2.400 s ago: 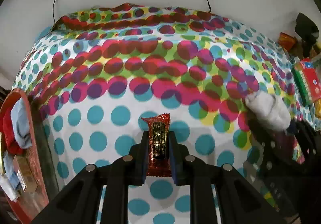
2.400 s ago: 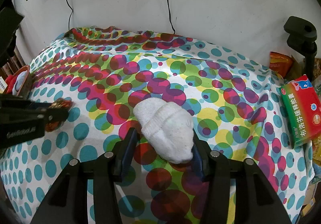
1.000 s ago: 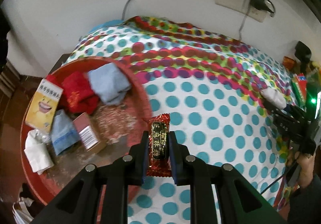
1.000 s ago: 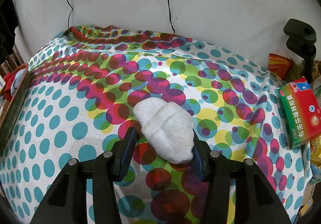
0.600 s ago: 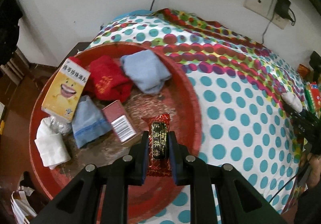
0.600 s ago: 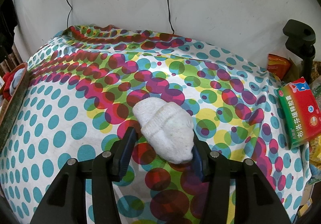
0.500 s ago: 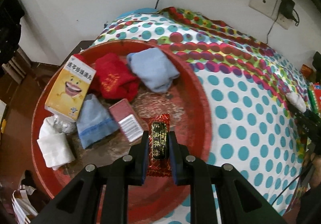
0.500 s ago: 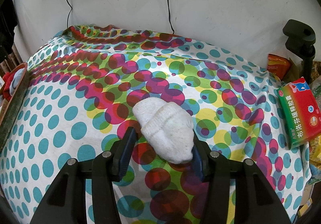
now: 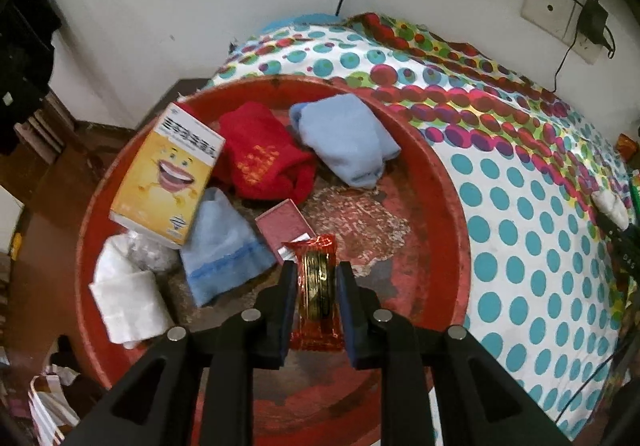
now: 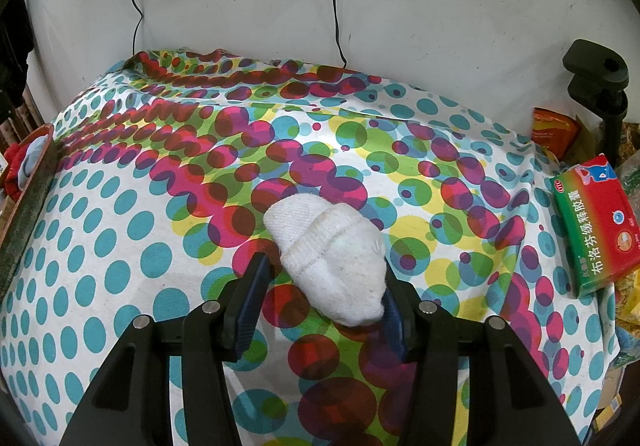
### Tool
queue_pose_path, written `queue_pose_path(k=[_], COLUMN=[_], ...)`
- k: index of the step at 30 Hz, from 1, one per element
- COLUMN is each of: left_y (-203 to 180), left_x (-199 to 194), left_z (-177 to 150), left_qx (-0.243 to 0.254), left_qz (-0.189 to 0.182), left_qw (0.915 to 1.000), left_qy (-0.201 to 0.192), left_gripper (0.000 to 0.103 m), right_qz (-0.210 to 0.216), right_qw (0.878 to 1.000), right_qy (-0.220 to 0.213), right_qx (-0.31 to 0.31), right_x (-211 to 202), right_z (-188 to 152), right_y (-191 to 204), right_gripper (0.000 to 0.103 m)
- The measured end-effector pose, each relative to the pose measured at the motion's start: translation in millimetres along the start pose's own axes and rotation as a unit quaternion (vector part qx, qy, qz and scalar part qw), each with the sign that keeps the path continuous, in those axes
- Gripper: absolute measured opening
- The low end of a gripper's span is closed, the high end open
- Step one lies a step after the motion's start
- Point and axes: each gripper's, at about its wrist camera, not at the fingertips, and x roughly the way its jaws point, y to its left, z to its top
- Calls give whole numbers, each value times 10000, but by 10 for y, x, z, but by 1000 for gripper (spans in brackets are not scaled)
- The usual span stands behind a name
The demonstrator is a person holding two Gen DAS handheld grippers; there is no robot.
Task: Organize objects
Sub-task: 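Carry the red candy bar packet into the red tray and open the left tool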
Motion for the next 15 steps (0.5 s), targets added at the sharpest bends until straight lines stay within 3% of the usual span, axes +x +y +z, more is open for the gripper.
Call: queue_pose_path(k=[6,15], left_y=[4,20], left_x=[-78,-221], left_z=[-21,-153], left_qx=[43,26], left_qz=[88,36], left_qw=[9999,10000], left_qy=[-66,-86], left_gripper=[31,33], right_qz=[6,23], right_qw=[10000,10000], right_qy=[0,2], right_qx=[-2,8], right_x=[-3,-7], right_z=[5,8], right_y=[7,12], right_gripper=[49,49])
